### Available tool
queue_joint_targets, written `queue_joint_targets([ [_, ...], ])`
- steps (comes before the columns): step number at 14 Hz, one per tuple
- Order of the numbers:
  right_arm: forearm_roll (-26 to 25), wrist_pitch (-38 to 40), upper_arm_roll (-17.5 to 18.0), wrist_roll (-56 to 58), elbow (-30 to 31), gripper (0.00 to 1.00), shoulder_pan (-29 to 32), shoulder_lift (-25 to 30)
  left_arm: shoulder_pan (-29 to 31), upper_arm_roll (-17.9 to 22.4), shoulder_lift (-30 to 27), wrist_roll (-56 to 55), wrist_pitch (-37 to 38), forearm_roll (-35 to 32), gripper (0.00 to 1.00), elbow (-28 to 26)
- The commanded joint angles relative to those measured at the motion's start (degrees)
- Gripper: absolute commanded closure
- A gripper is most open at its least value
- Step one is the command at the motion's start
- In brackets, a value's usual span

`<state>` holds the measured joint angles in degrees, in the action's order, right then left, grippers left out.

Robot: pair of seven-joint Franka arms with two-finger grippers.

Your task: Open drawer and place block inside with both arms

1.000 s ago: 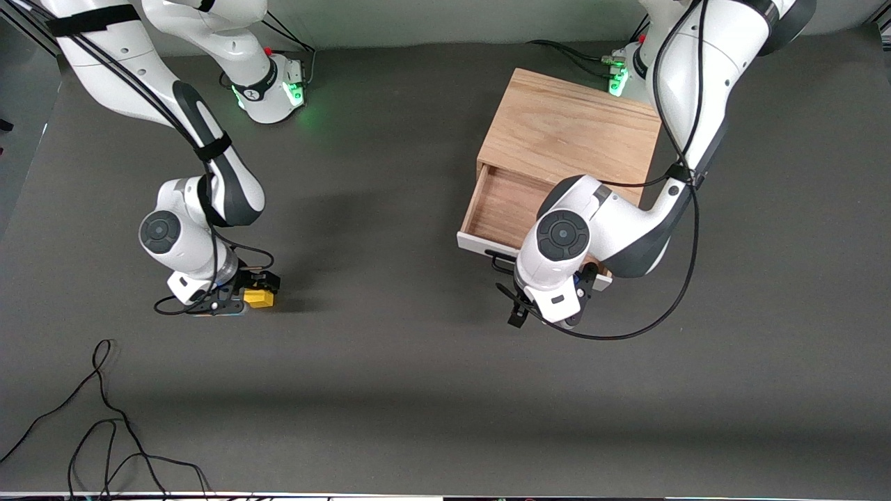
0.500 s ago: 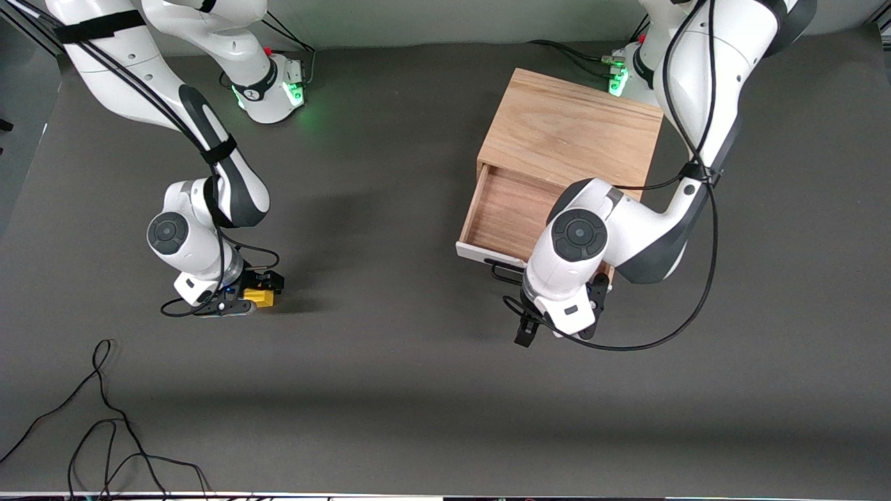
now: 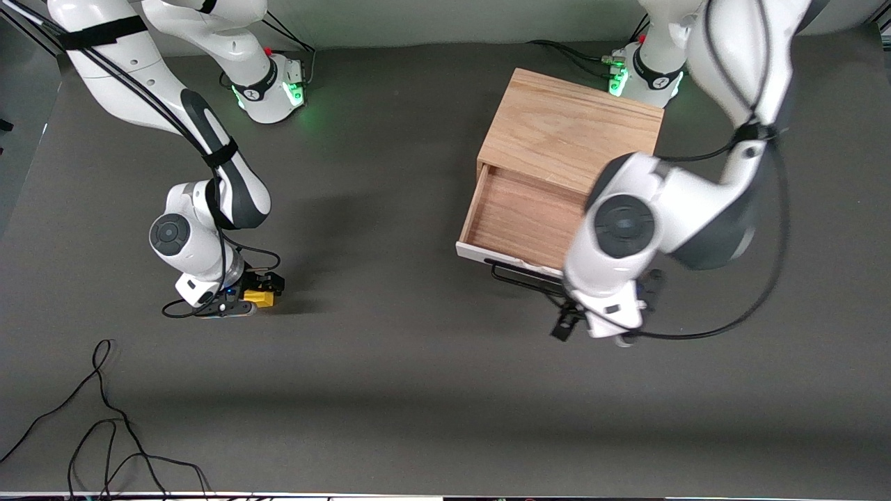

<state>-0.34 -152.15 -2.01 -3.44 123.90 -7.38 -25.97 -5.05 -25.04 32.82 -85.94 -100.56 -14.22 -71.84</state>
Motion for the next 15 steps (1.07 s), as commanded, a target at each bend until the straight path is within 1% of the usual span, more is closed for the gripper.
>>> queue_joint_targets([
  [1,-0.6,-3.0,-1.1,3.2,0.6,0.0,0.3,-0.6,7.7,-0.3,-7.0,15.1,8.2,6.4,0.0,-1.8],
  [2,-0.6,-4.0,-1.6,4.8,0.8,0.0,0.3,-1.2,9.7,-0.2,-9.1,20.7,11.6,7.9,0.0,-2.2],
  [3,-0.6,-4.3,-1.9,5.5,0.8,0.0,0.3,-1.3,11.4,-0.1,-11.8,25.5,13.4,8.2,0.0,-4.3],
  [4,-0.6,-4.2,-1.9,5.5,0.9,0.0,0.3,-1.3,13.6,-0.1,-14.4,29.1,13.4,8.7,0.0,-6.7],
  [7,-0.1,-3.9,-1.9,5.2,1.0,0.08,0.2,-1.2,19.8,-0.1,-20.0,41.2,16.1,12.7,0.0,-10.6],
  [8,0.0,-3.8,-1.9,5.2,1.0,0.15,0.2,-1.0,21.4,0.0,-21.3,46.0,17.7,13.5,0.0,-11.4],
  [10,0.0,-3.5,-1.9,5.1,1.0,0.39,0.1,-0.8,22.9,0.2,-23.5,53.4,18.6,13.5,0.0,-13.8],
  [11,0.0,-3.0,-1.9,4.9,0.9,0.49,0.1,-0.6,23.4,0.4,-25.1,57.4,18.8,13.5,0.0,-15.3],
  [12,0.0,-1.9,-1.9,4.6,0.7,0.55,0.0,-0.3,25.0,0.4,-26.6,62.1,18.8,13.5,0.0,-17.0],
  [15,0.1,1.3,-1.8,4.3,0.3,0.61,-0.4,1.9,26.0,1.0,-29.6,76.1,19.1,13.2,0.0,-19.0],
])
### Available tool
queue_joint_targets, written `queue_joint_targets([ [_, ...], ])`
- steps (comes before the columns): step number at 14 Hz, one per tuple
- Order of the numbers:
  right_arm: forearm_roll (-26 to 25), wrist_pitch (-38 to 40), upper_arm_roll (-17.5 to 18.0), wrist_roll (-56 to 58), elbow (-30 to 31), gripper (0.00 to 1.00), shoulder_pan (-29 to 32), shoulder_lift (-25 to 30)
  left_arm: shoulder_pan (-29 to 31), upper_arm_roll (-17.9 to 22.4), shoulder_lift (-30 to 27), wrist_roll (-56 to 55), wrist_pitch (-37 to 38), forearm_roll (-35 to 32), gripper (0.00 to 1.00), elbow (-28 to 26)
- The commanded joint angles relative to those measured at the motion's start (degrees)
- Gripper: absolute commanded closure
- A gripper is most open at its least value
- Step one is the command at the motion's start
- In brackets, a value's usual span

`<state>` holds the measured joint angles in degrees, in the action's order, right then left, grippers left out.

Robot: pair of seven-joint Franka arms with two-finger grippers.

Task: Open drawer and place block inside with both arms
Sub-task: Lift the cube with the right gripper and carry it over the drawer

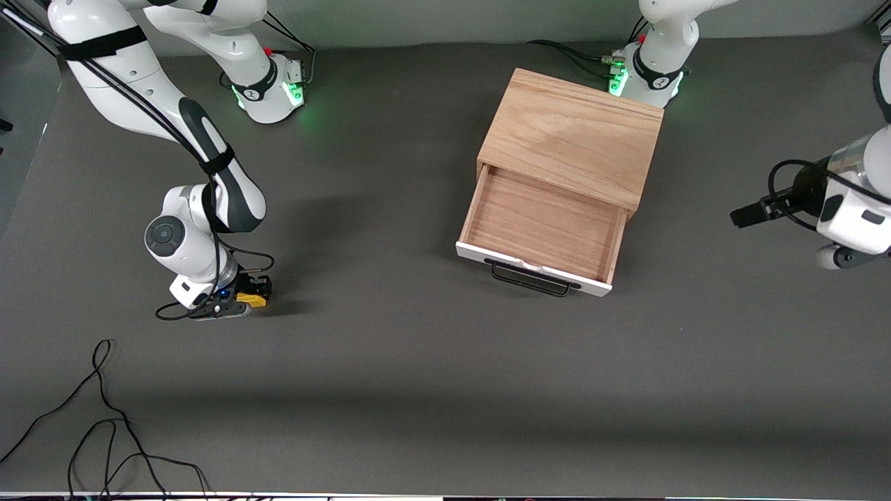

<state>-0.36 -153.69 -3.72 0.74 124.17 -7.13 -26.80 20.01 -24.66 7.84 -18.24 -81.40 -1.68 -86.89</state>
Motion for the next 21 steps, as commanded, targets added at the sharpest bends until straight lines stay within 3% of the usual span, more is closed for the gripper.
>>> queue_joint_targets([
  [1,0.2,4.2,0.3,-0.6,-0.3,0.61,-0.8,3.7,0.9,0.7,-5.2,9.9,-0.3,0.3,0.0,-4.3],
  [5,0.2,18.5,0.3,-6.8,-7.5,0.61,-5.7,8.7,1.4,3.0,-8.0,15.9,-3.3,0.5,0.0,-7.3],
  [8,0.1,36.0,0.3,-14.2,-21.1,0.61,-9.6,8.3,1.3,3.0,-11.7,16.9,-8.0,0.8,0.0,-12.2],
  [12,0.4,53.9,0.4,-23.7,-38.5,0.61,-14.0,6.4,1.3,4.6,-11.6,22.1,-7.4,1.1,0.0,-10.8],
  [17,1.4,61.4,0.7,-35.4,-54.4,0.61,-20.3,0.7,0.6,4.5,-10.5,21.8,-6.6,1.2,0.0,-7.7],
  [21,3.3,60.1,6.0,-55.1,-65.1,0.61,-26.5,-6.0,0.2,4.5,-9.5,20.8,-6.6,1.2,0.0,-6.7],
])
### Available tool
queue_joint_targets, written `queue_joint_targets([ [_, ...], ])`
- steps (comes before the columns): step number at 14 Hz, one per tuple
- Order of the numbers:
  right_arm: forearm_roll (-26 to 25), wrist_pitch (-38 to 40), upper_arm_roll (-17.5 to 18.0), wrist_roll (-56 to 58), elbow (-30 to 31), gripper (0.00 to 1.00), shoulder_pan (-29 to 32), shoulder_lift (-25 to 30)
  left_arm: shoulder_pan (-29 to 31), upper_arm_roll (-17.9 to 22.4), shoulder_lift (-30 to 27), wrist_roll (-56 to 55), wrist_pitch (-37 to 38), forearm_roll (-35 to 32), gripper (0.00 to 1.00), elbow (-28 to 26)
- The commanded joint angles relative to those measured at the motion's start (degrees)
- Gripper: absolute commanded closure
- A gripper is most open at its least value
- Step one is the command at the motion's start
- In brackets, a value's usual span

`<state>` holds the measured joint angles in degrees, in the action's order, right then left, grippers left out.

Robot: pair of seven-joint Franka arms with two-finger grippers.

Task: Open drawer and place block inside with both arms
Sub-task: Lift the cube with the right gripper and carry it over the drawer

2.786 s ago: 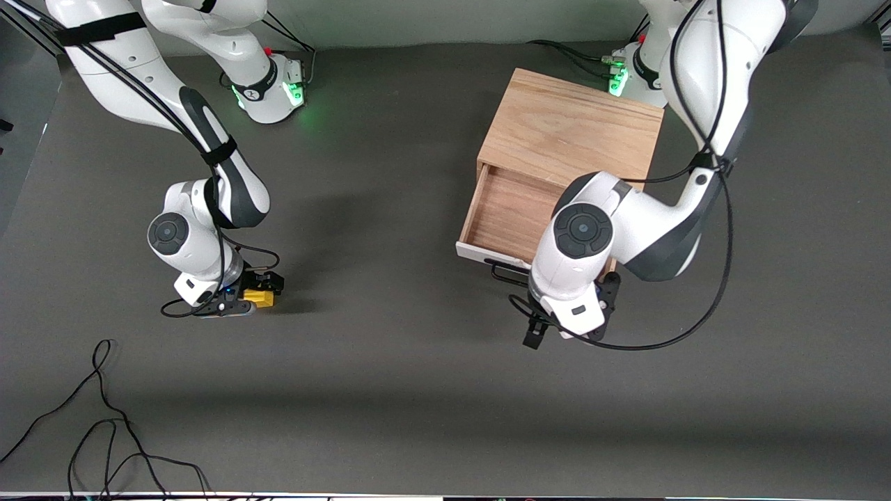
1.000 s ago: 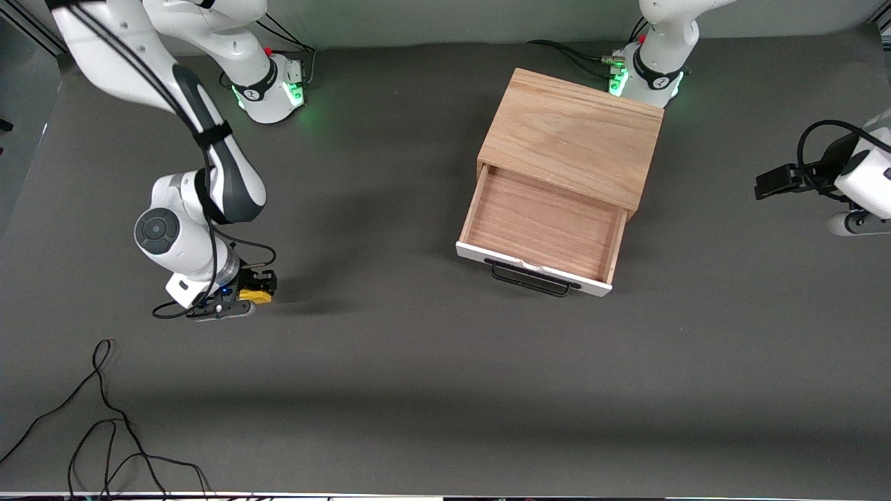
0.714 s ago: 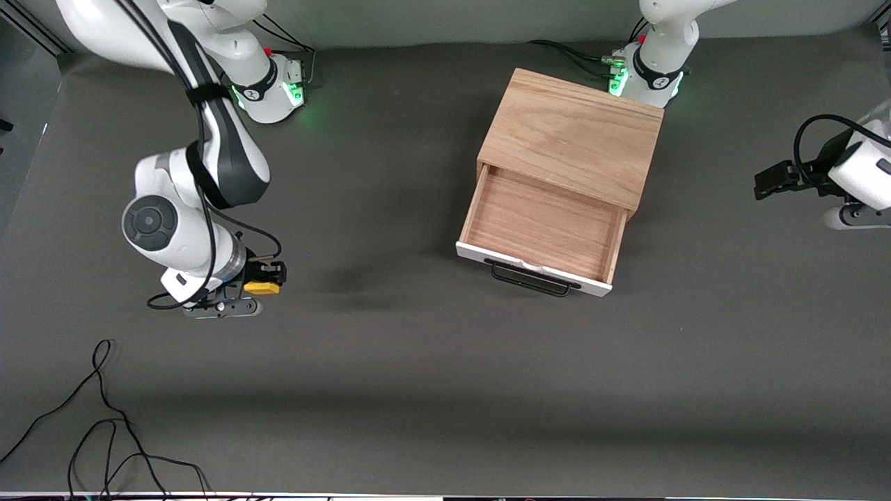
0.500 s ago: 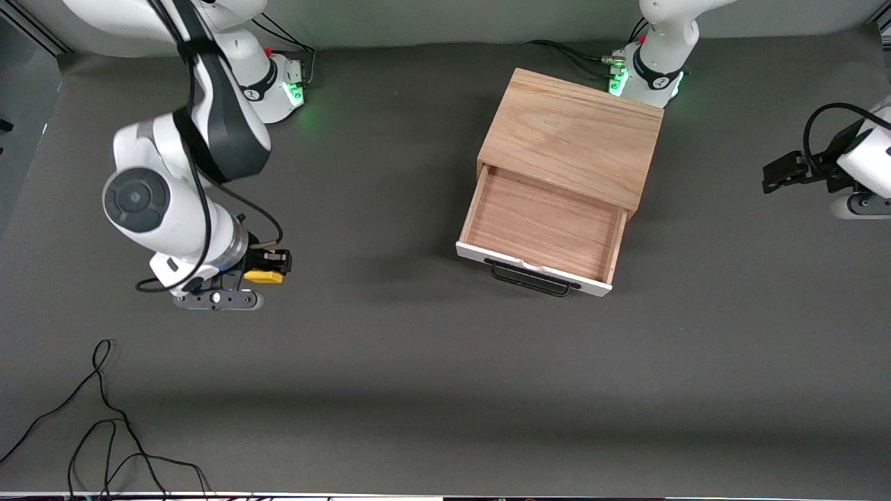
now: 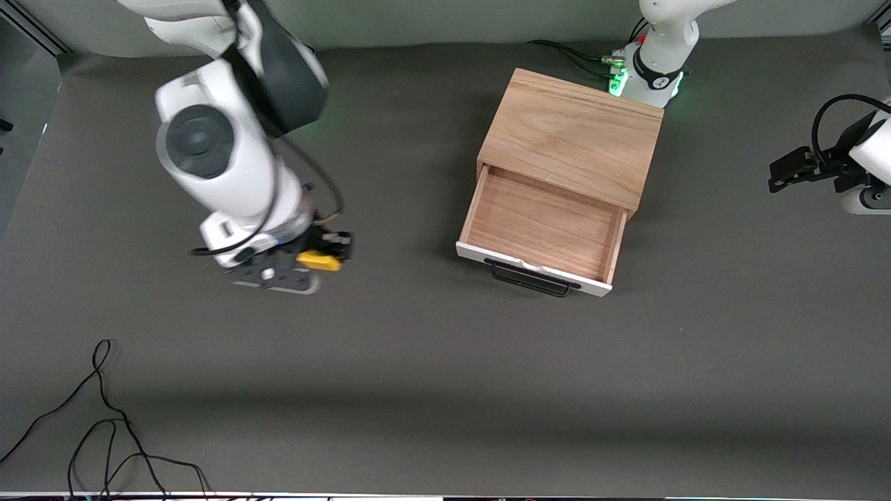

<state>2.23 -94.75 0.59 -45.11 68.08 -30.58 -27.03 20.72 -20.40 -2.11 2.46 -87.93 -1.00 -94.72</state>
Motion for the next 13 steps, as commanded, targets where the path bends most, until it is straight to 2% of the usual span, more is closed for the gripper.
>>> queue_joint_targets([
  [1,0.6,-0.1,2.8,-13.3,-10.1,0.61,-4.7,-6.9,-0.6,0.3,0.4,0.1,0.0,0.5,0.0,1.2],
  [2,0.6,-1.9,3.0,-15.7,-10.1,0.61,-6.5,-7.2,-1.5,0.4,0.5,0.1,0.0,0.5,0.0,1.2],
  [3,0.6,-4.0,3.0,-16.6,-10.1,0.61,-7.9,-8.0,-5.0,2.4,0.8,-0.5,0.0,0.4,0.0,1.2],
  [5,0.6,-8.2,3.0,-17.0,-10.2,0.61,-10.2,-9.8,-15.8,13.1,1.0,-1.8,0.0,0.4,0.0,1.3],
  [8,0.3,-15.1,3.0,-22.6,-10.2,0.61,-14.1,-14.1,-24.4,20.8,1.0,-1.9,0.0,0.4,0.0,1.3],
  [9,0.2,-16.2,2.9,-22.8,-10.2,0.61,-15.3,-15.7,-25.8,22.4,1.0,-1.9,0.0,0.4,0.0,1.3],
  [13,0.2,-19.6,2.9,-27.2,-9.8,0.61,-18.3,-19.5,-25.6,22.7,0.9,-1.8,0.0,0.4,0.0,1.4],
])
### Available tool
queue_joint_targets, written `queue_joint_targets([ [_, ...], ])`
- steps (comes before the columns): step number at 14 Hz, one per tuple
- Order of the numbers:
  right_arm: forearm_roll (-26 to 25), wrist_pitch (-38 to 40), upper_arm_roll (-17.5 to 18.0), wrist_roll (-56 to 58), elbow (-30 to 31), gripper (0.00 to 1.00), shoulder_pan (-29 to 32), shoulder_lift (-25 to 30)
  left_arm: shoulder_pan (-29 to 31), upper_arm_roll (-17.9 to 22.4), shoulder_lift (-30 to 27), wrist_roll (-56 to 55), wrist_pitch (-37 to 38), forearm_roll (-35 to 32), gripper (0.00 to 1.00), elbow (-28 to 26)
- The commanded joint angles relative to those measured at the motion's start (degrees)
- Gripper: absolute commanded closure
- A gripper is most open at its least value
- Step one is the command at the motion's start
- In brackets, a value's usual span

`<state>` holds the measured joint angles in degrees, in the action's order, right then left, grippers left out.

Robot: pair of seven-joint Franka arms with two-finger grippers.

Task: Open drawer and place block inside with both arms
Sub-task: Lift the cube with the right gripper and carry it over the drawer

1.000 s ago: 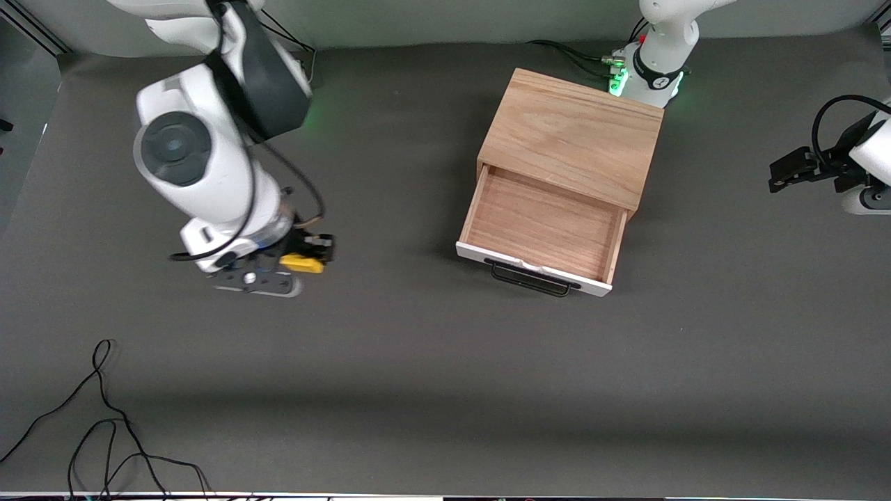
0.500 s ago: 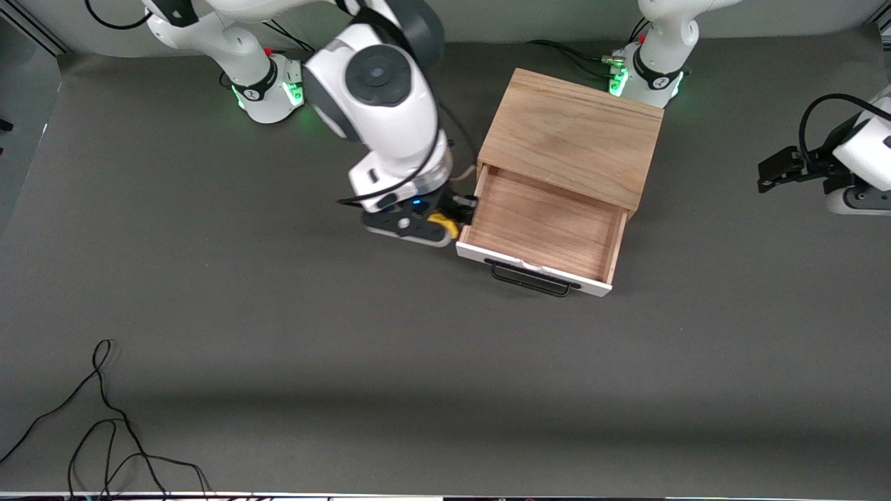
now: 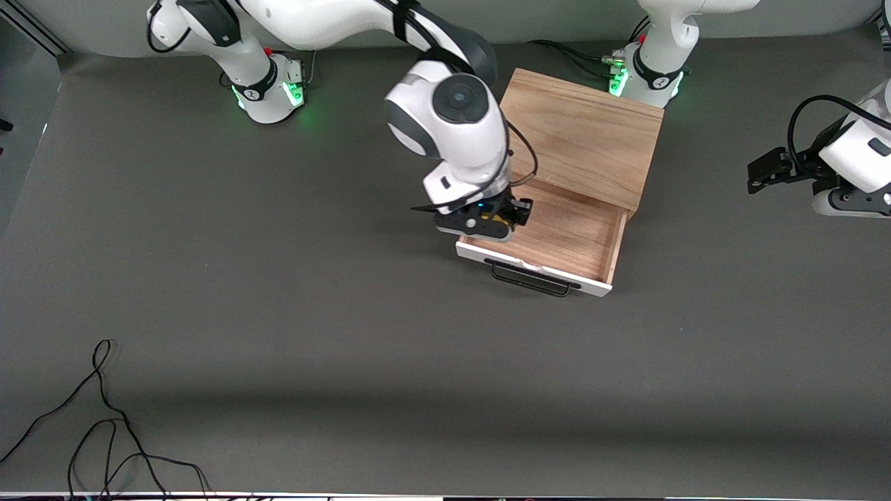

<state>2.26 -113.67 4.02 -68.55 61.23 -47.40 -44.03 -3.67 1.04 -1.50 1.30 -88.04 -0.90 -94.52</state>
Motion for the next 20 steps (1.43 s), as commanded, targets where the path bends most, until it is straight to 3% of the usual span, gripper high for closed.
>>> queue_joint_targets([
  [1,0.2,-0.8,-0.5,-5.2,-2.9,0.61,-2.4,-2.9,-1.2,1.2,0.3,-0.6,0.2,0.3,0.0,1.2],
  [9,-0.4,-3.6,-0.6,-8.9,-1.1,0.56,-4.2,-7.5,0.9,-0.4,0.3,-0.7,0.4,0.3,0.0,1.4],
  [19,-0.5,-5.6,-0.6,-11.0,-0.5,0.47,-5.8,-7.4,0.4,-0.4,-0.8,-0.2,2.8,-0.3,0.0,1.4],
  [20,-0.6,-5.6,-0.8,-11.2,-0.5,0.19,-6.1,-7.3,0.4,-0.4,-1.0,0.0,3.2,-0.3,0.0,1.5],
])
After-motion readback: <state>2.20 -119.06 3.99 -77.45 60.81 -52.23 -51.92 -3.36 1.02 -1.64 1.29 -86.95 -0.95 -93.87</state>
